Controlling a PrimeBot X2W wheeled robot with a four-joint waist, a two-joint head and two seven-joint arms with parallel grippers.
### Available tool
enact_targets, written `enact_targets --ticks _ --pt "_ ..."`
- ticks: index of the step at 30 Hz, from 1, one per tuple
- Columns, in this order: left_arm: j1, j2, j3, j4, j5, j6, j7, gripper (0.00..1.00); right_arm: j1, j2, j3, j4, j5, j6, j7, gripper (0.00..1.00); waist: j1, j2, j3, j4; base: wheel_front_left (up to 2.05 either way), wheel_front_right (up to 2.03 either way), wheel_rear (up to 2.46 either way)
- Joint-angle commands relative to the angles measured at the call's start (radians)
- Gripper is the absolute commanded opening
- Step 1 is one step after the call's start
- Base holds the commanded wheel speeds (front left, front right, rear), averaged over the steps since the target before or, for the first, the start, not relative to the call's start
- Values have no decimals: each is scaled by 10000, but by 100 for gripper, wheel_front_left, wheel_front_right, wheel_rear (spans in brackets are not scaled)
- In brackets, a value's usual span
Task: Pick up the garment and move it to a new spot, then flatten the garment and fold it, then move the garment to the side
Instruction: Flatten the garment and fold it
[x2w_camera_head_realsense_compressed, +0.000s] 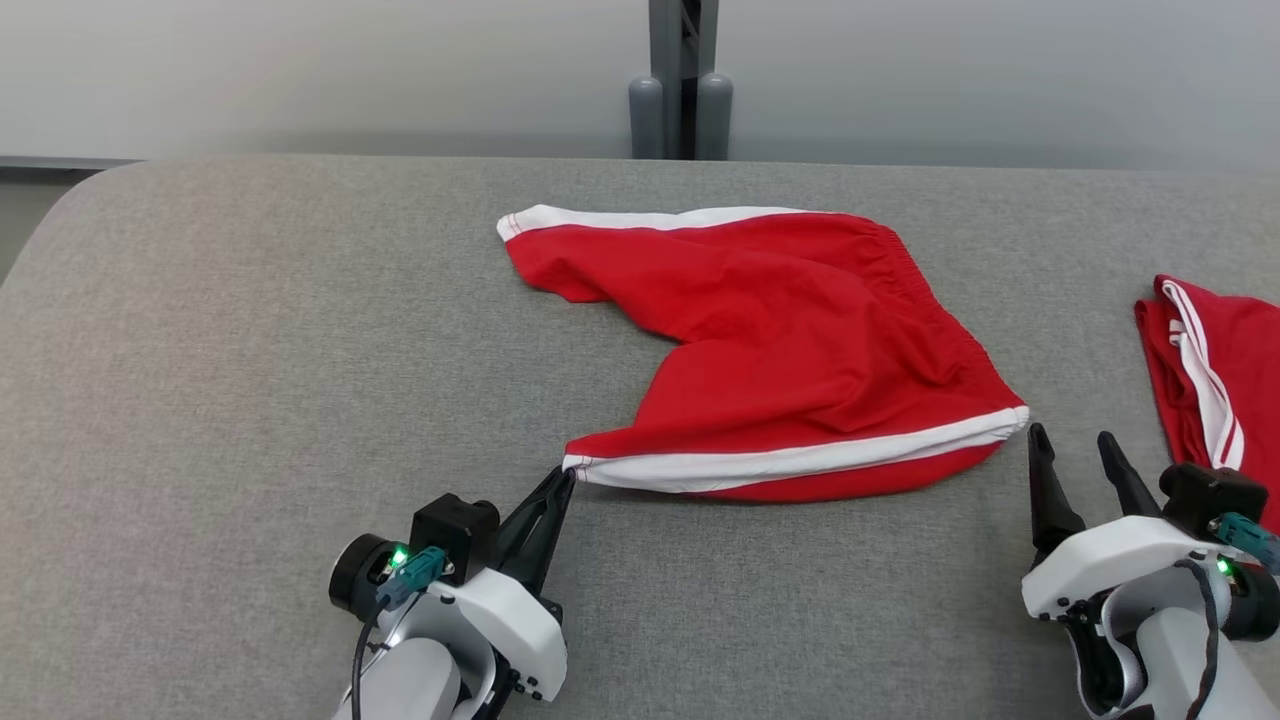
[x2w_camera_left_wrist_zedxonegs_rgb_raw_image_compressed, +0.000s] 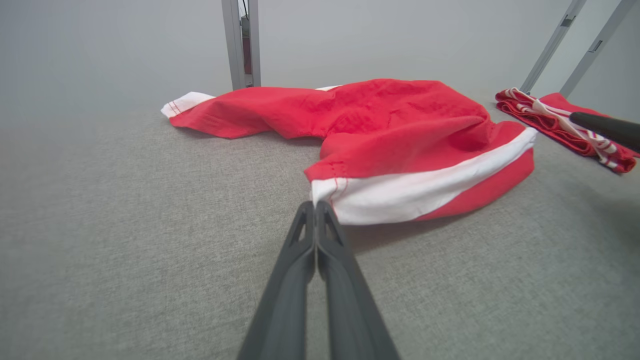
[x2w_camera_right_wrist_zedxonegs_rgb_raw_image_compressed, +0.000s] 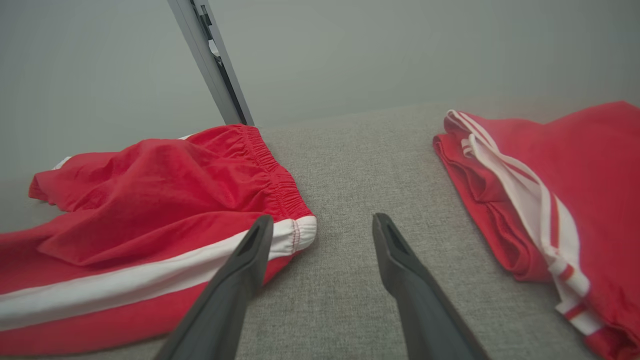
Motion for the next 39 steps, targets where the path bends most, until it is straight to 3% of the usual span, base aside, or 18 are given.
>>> enact_targets --ticks 1,9,16,17,18,19,27,39 --pt "80 14 74 -52 82 -28 -27 0 -120 49 3 111 169 2 -20 100 0 0 0 114 0 0 0" --pt "343 -49 344 -154 471 -177 -25 0 -916 213 237 1625 2499 2 99 100 0 0 18 461 0 0 0" --pt "305 -133 443 -166 634 -251 -25 0 -1276 39 925 2215 3355 2 111 100 0 0 101 602 0 0 0" --pt "304 -139 454 -166 658 -265 -25 0 -1318 10 1032 2283 3439 2 104 86 0 0 115 610 0 0 0" --pt "303 -147 464 -168 666 -277 -25 0 -1368 -33 1148 2342 3498 2 94 35 0 0 126 614 0 0 0" --pt "304 -156 478 -169 665 -267 -25 0 -1411 -81 1250 2375 3526 2 80 0 0 0 136 614 0 0 0" --pt "346 -176 788 -271 770 -194 -27 0 -1606 -496 2014 2015 3306 2 -29 0 0 0 18 459 0 0 0" --pt "411 -179 1430 -1282 402 -224 -25 0 -1733 -864 2574 43 2493 2 -36 0 0 0 -846 -7 0 0 0"
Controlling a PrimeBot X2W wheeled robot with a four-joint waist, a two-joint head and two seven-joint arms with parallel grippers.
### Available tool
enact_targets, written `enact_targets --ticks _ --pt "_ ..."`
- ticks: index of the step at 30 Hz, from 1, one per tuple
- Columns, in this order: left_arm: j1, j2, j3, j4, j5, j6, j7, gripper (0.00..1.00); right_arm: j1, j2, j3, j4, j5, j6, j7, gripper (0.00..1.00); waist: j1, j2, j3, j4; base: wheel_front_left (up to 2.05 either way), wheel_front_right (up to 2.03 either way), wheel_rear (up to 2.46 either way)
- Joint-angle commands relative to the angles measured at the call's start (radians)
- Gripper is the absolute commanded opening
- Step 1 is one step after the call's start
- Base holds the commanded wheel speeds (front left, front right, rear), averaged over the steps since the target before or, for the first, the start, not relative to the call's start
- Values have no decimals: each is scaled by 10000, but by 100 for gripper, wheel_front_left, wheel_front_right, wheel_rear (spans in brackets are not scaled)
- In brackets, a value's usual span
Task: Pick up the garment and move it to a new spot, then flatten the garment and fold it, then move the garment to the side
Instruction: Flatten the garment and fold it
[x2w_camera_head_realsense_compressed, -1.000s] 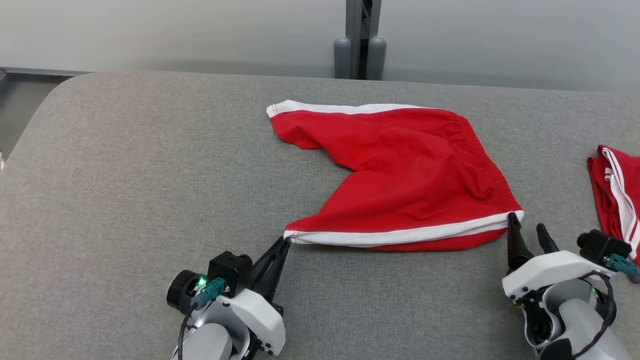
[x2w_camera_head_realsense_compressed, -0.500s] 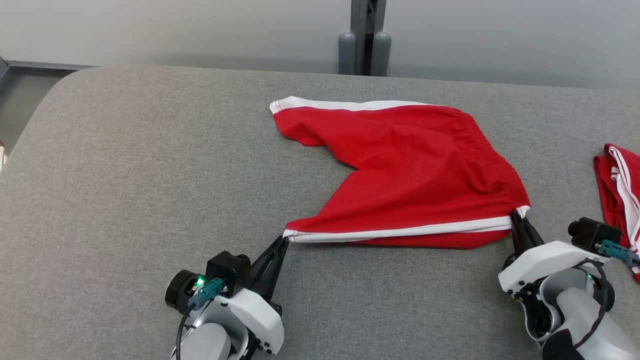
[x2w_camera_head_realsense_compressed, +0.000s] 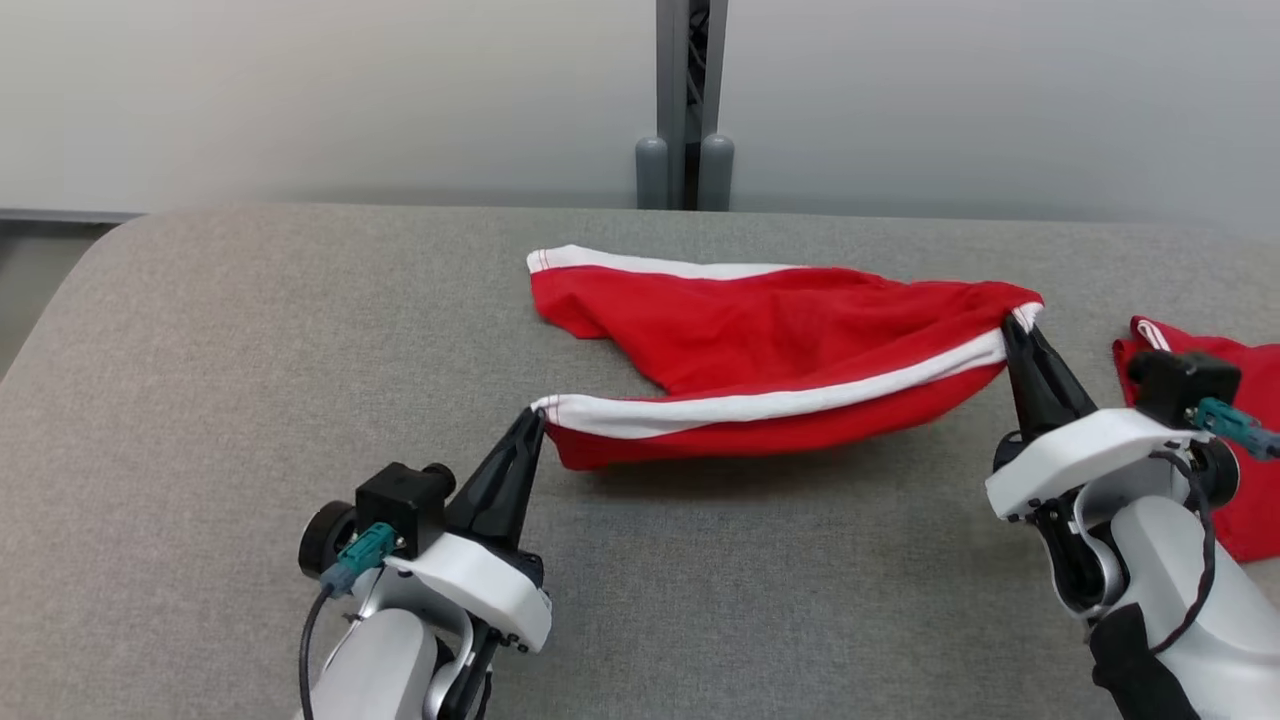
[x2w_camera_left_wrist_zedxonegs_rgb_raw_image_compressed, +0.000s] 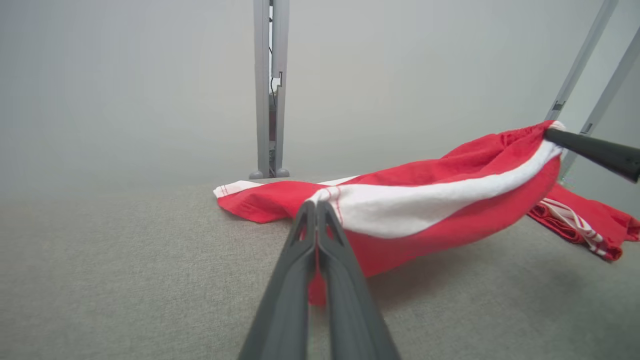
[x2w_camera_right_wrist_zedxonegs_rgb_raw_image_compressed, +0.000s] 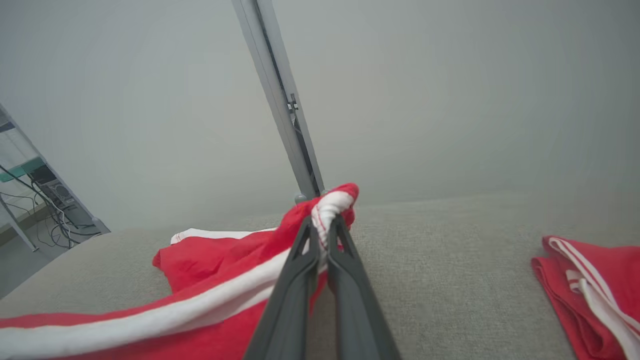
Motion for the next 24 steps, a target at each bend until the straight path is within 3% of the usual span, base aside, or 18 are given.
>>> enact_targets --ticks 1,6,15,24 --pt "74 53 135 -151 -110 7 -23 0 -206 -112 99 -158 -106 2 -57 0 0 -1 -266 -182 0 0 0" --pt "-55 52 638 -803 -231 237 -23 0 -756 -213 463 -737 -80 2 -58 0 0 -1 -752 -454 0 0 0" --pt "-856 47 1614 -1829 -653 739 -23 0 -1873 31 395 -1344 1085 2 195 0 0 -1 -1291 -789 0 0 0" --pt "-1350 52 1941 -1887 -1153 1193 -24 0 -1942 369 109 -1530 1992 2 789 0 0 -1 -1341 -945 0 0 0"
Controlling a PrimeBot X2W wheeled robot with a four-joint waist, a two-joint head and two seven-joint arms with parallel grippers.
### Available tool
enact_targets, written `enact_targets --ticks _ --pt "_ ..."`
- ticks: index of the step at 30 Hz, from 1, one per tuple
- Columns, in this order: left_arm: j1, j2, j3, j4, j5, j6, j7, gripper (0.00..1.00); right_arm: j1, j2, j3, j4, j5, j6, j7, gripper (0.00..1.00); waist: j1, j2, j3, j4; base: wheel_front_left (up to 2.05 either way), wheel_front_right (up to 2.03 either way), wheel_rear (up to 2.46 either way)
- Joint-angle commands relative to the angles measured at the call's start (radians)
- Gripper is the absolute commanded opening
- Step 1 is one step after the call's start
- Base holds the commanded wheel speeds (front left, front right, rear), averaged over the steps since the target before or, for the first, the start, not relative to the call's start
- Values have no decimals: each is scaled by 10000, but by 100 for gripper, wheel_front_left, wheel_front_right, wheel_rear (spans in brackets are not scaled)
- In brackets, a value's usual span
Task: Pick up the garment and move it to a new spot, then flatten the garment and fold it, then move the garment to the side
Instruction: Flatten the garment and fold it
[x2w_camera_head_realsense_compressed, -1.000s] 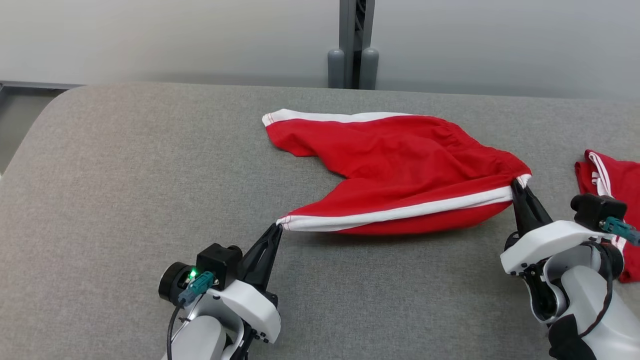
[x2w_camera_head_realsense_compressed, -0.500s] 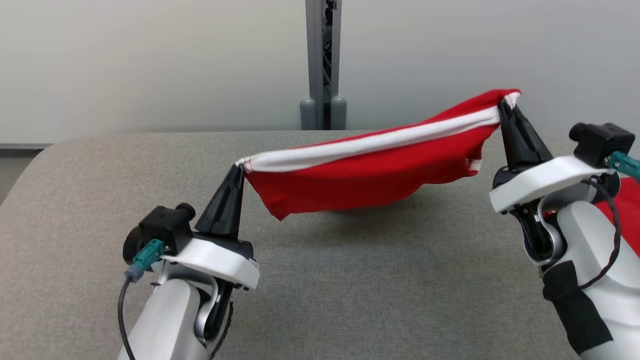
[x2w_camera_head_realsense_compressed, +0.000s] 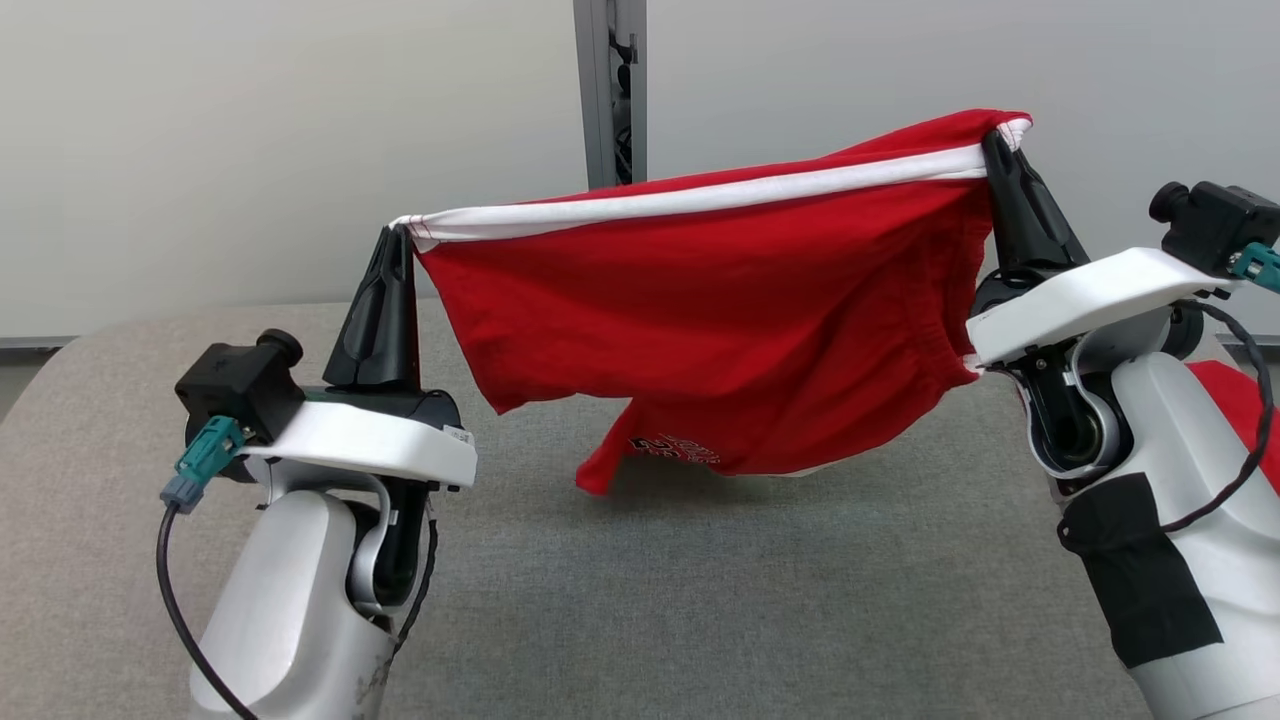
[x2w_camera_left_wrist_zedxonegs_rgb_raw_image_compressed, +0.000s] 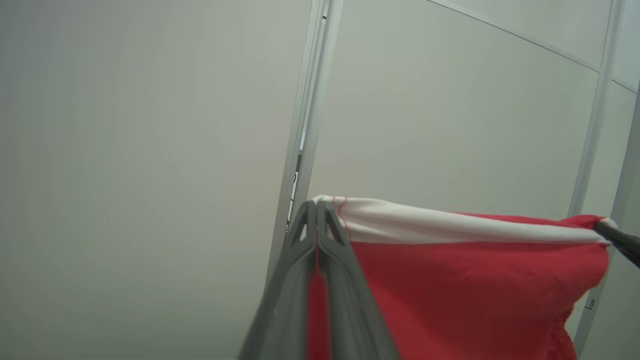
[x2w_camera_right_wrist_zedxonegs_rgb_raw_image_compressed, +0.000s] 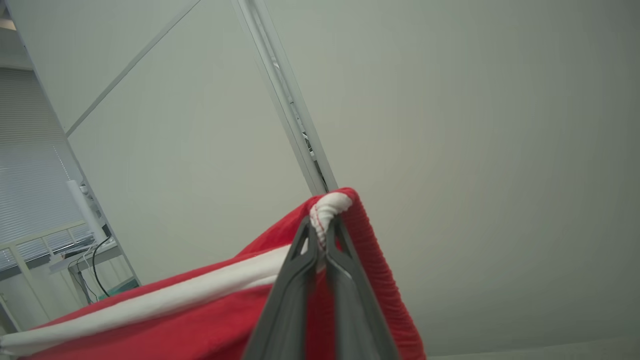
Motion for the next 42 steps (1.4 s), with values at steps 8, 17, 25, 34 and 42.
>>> enact_targets --ticks 8,17,25,34,42 --pt "-1711 49 -10 1106 -314 180 51 0 -1220 171 -425 573 778 2 765 0 0 -1 1183 -199 0 0 0" --pt "-5552 61 72 2289 -371 240 338 0 -4613 211 -483 1694 453 3 326 0 0 -1 3903 -203 0 0 0" --pt "-9372 58 823 3107 -367 97 -22 0 -7404 106 132 2046 178 2 -798 0 0 -1 5748 -248 0 0 0" --pt "-9625 54 370 2468 -880 28 -21 0 -6937 -238 -183 321 88 3 -779 0 0 -1 7270 247 0 0 0" --pt "-8362 53 -426 3829 -1372 -75 -29 0 -5867 -542 491 1659 912 3 -782 0 0 -1 7570 592 0 0 0"
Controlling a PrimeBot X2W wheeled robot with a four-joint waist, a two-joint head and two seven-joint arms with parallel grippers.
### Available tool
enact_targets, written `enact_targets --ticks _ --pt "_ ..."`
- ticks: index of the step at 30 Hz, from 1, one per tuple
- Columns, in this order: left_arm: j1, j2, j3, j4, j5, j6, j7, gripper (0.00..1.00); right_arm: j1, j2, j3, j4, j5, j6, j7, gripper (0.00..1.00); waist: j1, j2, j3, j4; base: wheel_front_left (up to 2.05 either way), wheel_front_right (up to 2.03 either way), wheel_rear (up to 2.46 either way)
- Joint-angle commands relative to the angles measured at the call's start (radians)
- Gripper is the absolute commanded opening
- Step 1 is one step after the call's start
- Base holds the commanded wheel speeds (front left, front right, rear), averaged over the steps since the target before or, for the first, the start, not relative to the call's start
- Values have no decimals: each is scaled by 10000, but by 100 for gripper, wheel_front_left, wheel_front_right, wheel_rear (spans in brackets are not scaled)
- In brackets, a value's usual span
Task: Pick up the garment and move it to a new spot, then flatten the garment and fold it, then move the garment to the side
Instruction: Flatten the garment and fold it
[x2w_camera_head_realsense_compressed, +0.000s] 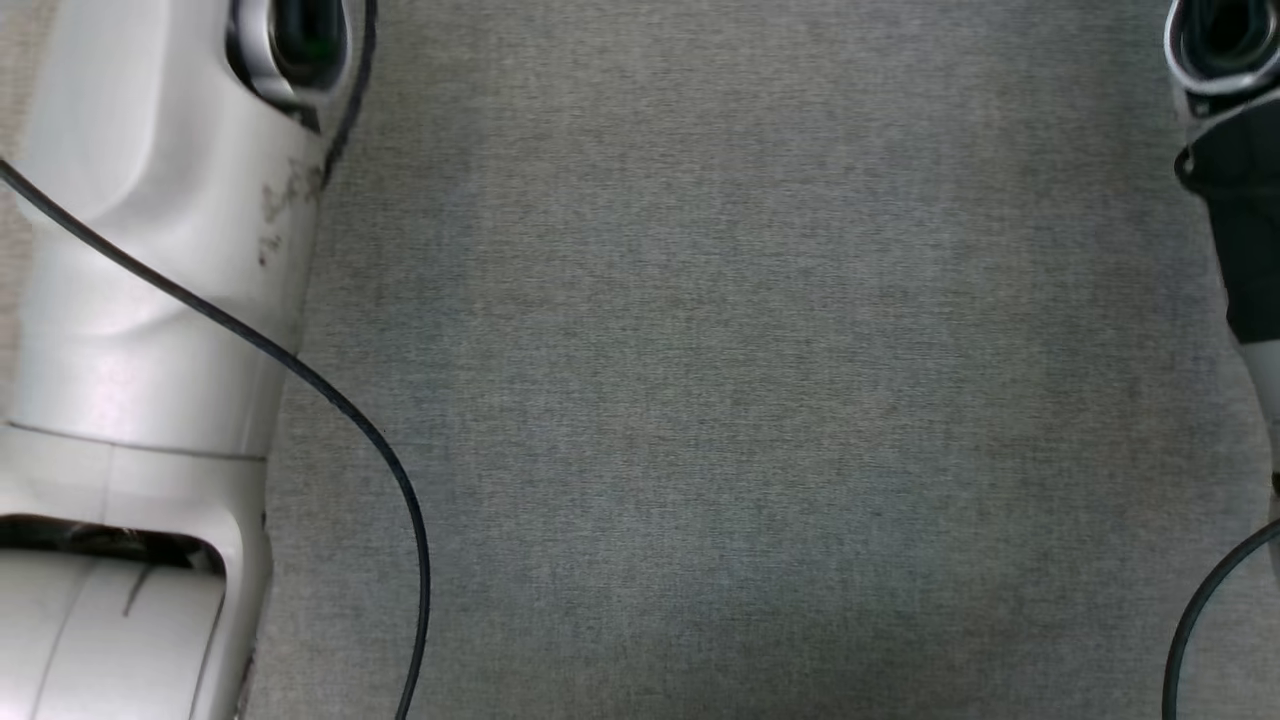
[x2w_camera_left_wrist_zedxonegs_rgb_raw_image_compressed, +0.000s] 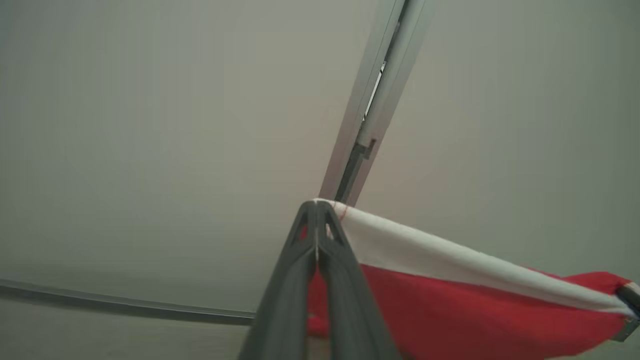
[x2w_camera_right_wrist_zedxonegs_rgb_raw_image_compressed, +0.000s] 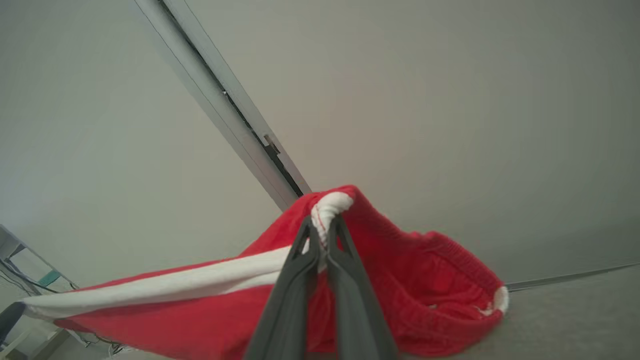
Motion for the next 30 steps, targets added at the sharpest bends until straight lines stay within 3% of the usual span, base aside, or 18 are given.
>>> enact_targets --ticks 1,10,19,30 --pt "349 41 -110 220 -67 -100 -30 0 246 -204 107 220 245 5 -17 0 -1 0 -53 138 0 0 0" --pt "1735 53 -366 904 10 -333 -31 0 1605 -245 723 815 1711 4 -17 0 -1 0 -1021 169 0 0 0" --pt "3063 52 -518 1315 332 -550 -32 0 2846 -257 1983 1541 3014 4 35 0 -1 0 -2240 87 0 0 0" --pt "4579 54 -1271 2068 1749 -526 -32 0 3847 -526 3126 2616 4019 4 550 0 -1 0 -3526 124 0 0 0"
